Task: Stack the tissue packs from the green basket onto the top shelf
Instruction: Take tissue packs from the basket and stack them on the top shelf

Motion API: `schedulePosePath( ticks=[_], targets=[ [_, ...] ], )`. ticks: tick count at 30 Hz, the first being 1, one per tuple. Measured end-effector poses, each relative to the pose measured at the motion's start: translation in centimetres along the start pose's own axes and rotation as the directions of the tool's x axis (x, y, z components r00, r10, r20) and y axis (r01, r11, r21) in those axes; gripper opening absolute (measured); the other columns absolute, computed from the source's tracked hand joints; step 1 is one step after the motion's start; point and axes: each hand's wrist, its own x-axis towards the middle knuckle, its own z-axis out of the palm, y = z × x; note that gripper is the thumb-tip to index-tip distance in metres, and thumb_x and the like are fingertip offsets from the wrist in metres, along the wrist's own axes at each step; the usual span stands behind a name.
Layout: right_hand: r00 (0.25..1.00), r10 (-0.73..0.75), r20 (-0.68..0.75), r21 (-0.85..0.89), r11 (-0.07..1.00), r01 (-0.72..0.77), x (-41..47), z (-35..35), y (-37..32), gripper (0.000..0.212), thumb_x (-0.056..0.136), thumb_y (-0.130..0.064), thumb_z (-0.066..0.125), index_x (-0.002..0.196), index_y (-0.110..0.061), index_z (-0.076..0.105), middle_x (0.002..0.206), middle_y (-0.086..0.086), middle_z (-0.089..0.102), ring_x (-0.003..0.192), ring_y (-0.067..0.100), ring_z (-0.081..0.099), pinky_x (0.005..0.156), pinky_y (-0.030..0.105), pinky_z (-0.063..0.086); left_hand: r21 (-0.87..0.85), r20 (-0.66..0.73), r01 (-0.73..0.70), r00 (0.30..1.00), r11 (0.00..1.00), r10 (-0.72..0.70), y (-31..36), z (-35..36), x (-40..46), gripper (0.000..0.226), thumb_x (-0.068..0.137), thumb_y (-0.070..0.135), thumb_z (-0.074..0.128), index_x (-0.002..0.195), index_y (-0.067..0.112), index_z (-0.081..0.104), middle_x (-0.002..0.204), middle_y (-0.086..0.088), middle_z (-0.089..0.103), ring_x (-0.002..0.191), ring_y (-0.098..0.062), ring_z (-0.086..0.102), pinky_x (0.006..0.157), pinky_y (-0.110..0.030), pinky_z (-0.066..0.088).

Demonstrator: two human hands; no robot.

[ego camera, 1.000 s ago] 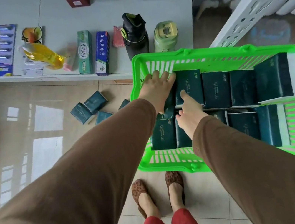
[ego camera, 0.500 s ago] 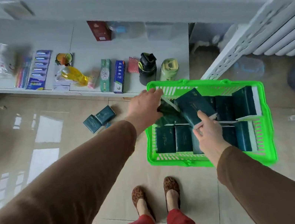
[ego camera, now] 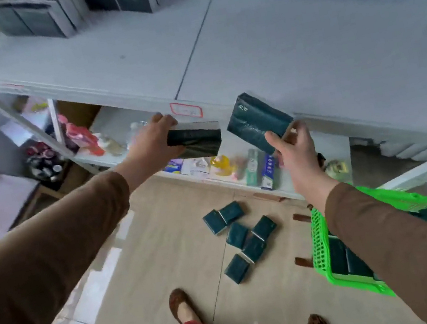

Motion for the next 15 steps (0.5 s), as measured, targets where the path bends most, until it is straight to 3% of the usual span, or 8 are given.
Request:
schedulePosePath(
  ticks=[4, 8, 12, 15],
  targets=[
    [0.997, -0.079, -0.003, -0.056, 0.995, 0.079, 2.2, 9.6, -4.7, 0.037, 0.084, -0.032, 0.078, 0.106, -0.018, 0.053, 0.1, 0.006, 0.062, 0.087, 0.019, 0.06, 0.082, 0.04, 0.053, -0.017, -0.02, -0.019, 1.0, 1.0, 0.019, -8.9, -7.5, 3.1, 0.057, 0.077, 0.028, 0.08, 0.126, 0.013, 0.056, 0.12, -0.007, 0.055, 0.104, -0.031, 0.059, 0.087, -0.038, 0.046],
    [0.994, -0.106, 0.02, -0.088, 0.99, 0.107, 5.4, 16.5, -8.0, 0.036, 0.086, -0.024, 0.076, 0.113, -0.021, 0.052, 0.106, -0.001, 0.065, 0.1, 0.016, 0.065, 0.079, 0.028, 0.053, -0.004, -0.054, -0.073, 0.996, 0.997, 0.073, -14.5, -12.4, 7.5, 0.053, 0.079, 0.025, 0.079, 0.126, 0.016, 0.055, 0.118, -0.004, 0.056, 0.099, -0.026, 0.059, 0.082, -0.032, 0.044],
    [0.993, -0.103, 0.051, -0.141, 0.984, 0.11, 9.6, 21.4, -9.7, 0.035, 0.087, -0.019, 0.074, 0.117, -0.015, 0.057, 0.112, 0.006, 0.066, 0.103, 0.022, 0.065, 0.093, 0.039, 0.055, 0.026, -0.087, -0.091, 0.992, 0.996, 0.093, -18.1, -15.2, 13.3, 0.051, 0.079, 0.025, 0.079, 0.122, 0.02, 0.052, 0.116, -0.003, 0.057, 0.092, -0.025, 0.057, 0.076, -0.034, 0.045],
    [0.991, -0.127, 0.036, -0.152, 0.98, 0.131, 13.5, 25.0, -11.0, 0.034, 0.087, -0.017, 0.075, 0.116, -0.012, 0.058, 0.11, 0.006, 0.067, 0.1, 0.02, 0.066, 0.089, 0.034, 0.055, 0.046, -0.11, -0.082, 0.99, 0.996, 0.087, -20.7, -16.5, 18.5, 0.05, 0.079, 0.023, 0.079, 0.121, 0.02, 0.052, 0.117, -0.004, 0.058, 0.09, -0.024, 0.057, 0.077, -0.036, 0.049]
  ],
)
